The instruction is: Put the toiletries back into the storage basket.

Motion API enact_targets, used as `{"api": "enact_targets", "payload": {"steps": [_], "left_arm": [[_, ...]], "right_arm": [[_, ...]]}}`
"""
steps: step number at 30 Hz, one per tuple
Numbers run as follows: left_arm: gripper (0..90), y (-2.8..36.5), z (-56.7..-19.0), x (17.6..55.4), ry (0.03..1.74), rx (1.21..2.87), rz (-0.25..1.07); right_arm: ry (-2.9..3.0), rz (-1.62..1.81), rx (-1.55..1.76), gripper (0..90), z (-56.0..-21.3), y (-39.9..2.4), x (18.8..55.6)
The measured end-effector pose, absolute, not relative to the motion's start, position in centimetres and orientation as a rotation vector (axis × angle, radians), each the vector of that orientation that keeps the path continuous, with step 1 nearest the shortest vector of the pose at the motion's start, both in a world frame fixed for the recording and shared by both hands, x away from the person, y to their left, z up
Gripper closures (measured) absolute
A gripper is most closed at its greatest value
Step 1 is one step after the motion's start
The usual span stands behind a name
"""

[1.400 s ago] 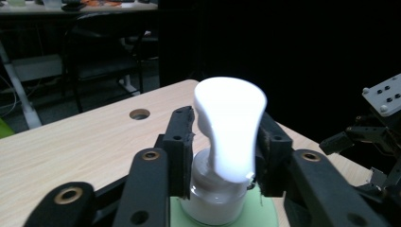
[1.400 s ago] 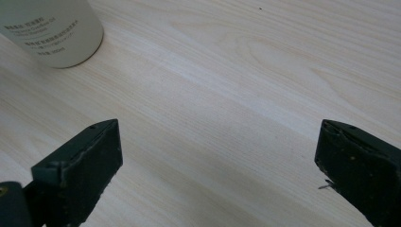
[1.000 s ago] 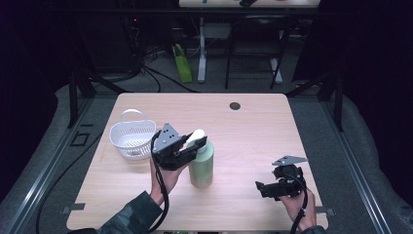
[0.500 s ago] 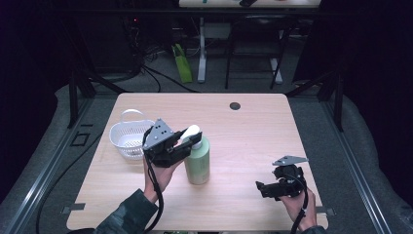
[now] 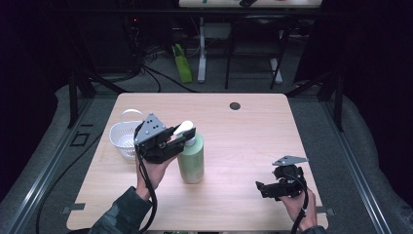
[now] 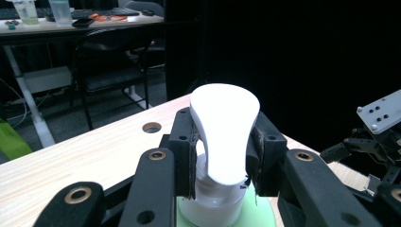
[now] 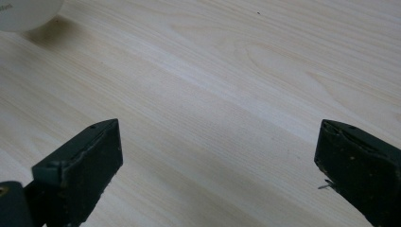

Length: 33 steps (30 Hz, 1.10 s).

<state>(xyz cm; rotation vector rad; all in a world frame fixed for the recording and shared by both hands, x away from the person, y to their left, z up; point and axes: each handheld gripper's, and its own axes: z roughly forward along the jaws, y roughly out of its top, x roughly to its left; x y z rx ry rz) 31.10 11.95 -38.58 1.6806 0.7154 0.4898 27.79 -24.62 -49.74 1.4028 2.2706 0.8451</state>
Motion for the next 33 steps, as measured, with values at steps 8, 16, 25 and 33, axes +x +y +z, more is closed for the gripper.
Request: {"api": "enact_targets", "payload": {"steps": [8,16,25,33], "left_arm": [[67.5,12.4,-37.8,31.1,0.713,1.699,0.497],[67.5,13.0,-37.3,31.1,0.719,1.702,0.502],[67.5,13.5,-36.5,31.2,0.723,1.698,0.519],[67.6,14.1,-35.7,31.5,0.726,1.692,0.535]], "right_arm": [[2.277,0.840,1.387,1.2,-49.7,-24.5,27.8],[2.281,0.834,1.385,1.2,-49.7,-24.5,27.7],[2.286,0.825,1.382,1.3,-49.7,-24.4,27.7],[2.292,0.819,1.377,1.4,-49.8,-24.4,27.7]]}}
